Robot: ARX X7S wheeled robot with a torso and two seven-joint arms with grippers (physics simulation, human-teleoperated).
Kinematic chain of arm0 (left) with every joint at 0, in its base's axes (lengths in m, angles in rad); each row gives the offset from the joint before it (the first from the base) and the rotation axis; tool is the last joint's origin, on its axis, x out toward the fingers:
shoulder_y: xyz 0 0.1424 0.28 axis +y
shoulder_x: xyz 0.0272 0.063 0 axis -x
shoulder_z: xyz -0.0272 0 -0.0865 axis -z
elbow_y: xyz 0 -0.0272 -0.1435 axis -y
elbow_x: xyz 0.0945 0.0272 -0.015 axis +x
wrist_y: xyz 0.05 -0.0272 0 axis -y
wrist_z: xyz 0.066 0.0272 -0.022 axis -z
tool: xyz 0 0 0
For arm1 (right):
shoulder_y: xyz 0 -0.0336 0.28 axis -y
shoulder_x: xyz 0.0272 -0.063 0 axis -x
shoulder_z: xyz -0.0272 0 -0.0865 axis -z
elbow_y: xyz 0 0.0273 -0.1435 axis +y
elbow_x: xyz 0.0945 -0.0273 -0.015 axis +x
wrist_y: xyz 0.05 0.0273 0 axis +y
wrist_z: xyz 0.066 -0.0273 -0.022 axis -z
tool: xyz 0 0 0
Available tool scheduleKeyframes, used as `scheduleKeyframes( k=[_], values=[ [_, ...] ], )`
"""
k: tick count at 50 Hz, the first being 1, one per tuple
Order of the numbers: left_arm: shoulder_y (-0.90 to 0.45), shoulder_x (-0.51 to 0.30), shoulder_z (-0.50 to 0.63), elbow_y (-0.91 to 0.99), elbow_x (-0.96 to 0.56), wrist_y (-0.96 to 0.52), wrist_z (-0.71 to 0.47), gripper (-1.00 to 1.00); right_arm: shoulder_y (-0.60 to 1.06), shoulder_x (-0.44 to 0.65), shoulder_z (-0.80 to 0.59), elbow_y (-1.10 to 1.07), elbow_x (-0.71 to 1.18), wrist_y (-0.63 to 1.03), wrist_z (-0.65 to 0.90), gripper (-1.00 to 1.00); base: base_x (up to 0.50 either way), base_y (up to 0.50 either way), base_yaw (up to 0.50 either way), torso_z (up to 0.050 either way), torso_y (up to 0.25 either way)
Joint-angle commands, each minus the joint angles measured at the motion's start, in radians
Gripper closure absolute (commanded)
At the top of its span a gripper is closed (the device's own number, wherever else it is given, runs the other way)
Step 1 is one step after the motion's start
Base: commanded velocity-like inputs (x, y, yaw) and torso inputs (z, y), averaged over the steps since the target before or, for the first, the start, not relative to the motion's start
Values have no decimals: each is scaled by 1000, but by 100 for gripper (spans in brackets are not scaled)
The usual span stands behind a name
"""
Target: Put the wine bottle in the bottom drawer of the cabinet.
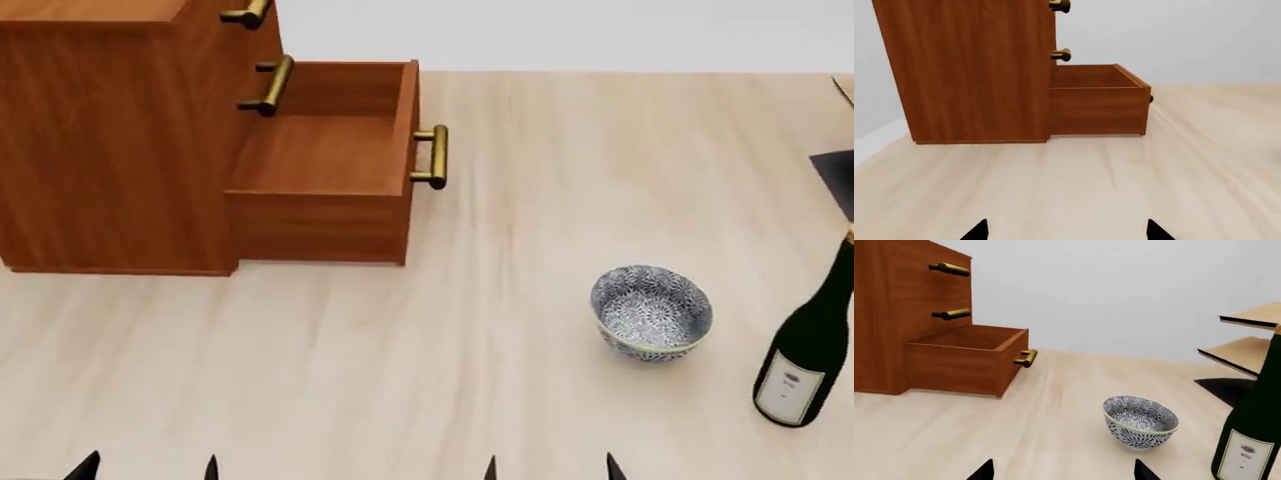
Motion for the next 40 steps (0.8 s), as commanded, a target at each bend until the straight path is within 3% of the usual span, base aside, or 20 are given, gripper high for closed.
scheduleKeyframes(
  k=[1,13,24,40],
  values=[
    [-3,-6,9,-4,-6,0,-12,-100,2,8,-9,1,5,1,11,-100,0,379,0,0,0],
    [6,-13,9,24,-30,-30,-26,-100,10,14,-8,11,33,4,11,-100,0,67,0,0,0],
    [24,-28,9,130,-59,-125,-50,-100,4,32,-5,-124,54,110,24,-100,0,0,0,0,0],
    [20,-81,-29,492,-195,-486,-101,-100,26,86,14,-429,91,326,43,-100,0,0,0,0,0]
  ],
)
